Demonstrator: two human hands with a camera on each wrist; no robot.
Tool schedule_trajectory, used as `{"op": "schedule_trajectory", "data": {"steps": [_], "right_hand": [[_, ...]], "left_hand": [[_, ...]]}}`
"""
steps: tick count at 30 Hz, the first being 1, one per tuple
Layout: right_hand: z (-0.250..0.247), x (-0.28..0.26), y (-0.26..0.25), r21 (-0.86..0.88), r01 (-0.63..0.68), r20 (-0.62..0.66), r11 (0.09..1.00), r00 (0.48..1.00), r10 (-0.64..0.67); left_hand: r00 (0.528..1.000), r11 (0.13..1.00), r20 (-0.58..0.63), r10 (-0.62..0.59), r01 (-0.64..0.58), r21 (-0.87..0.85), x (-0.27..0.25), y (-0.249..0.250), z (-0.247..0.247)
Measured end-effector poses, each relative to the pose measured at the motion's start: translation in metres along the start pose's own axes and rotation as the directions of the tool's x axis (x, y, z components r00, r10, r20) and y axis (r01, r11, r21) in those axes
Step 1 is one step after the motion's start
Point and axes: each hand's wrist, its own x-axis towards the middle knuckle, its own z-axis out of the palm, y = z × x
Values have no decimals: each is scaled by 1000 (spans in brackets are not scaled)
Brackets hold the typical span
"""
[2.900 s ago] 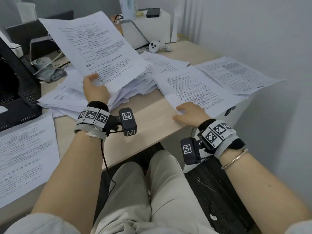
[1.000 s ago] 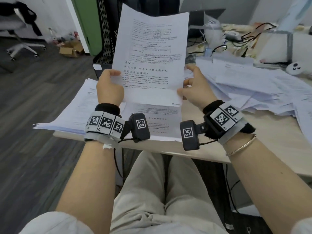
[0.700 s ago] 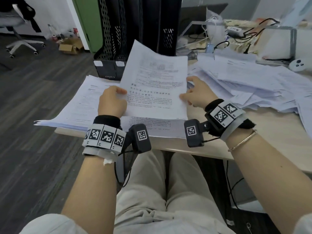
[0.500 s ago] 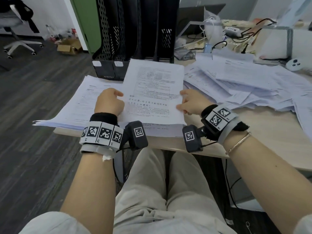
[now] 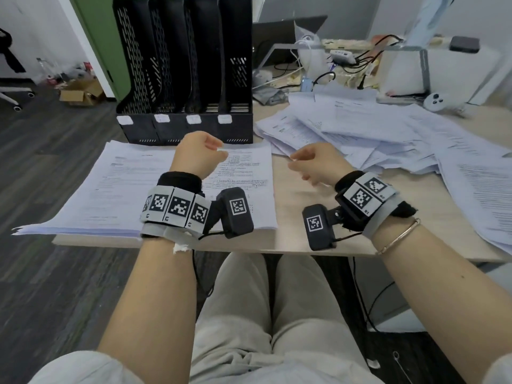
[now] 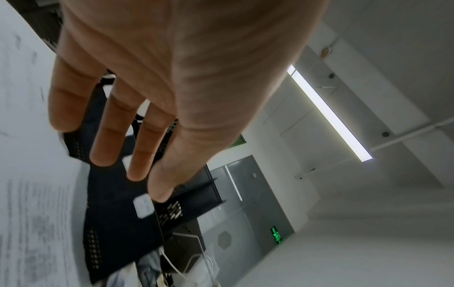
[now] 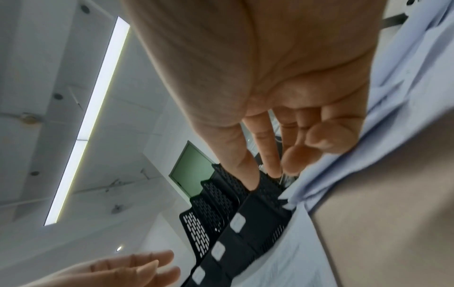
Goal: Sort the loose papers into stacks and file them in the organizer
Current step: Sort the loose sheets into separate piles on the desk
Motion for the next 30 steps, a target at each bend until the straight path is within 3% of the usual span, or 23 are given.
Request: {"op": "schedule_trajectory", "data": {"steps": [7,13,16,19,23,30], "right_hand": [[-62,13,21,-9,20,-233,1000,972,-21],[-99,33,48,-117,-64,-323,991,946,23],[-110,47,57,-283,-157,-287,946,955,73],[-115,63,66,-486,-265,-207,833,961,185],[-112,81,80,-620,-306,-161,723,951,264],[-115,74,85,-339,-301,-174,891,951,255]], "left_hand": [[982,992,145,123,-127,18,25,62,52],[948,984,270,167,-179,18,47,103,99],[930,981,326,171,-192,32,53,111,119],[915,984,369,161,-180,18,58,114,133],[909,988,393,142,-153,-2,62,112,143],[919,983,355,172,-134,-129,65,110,150]]}}
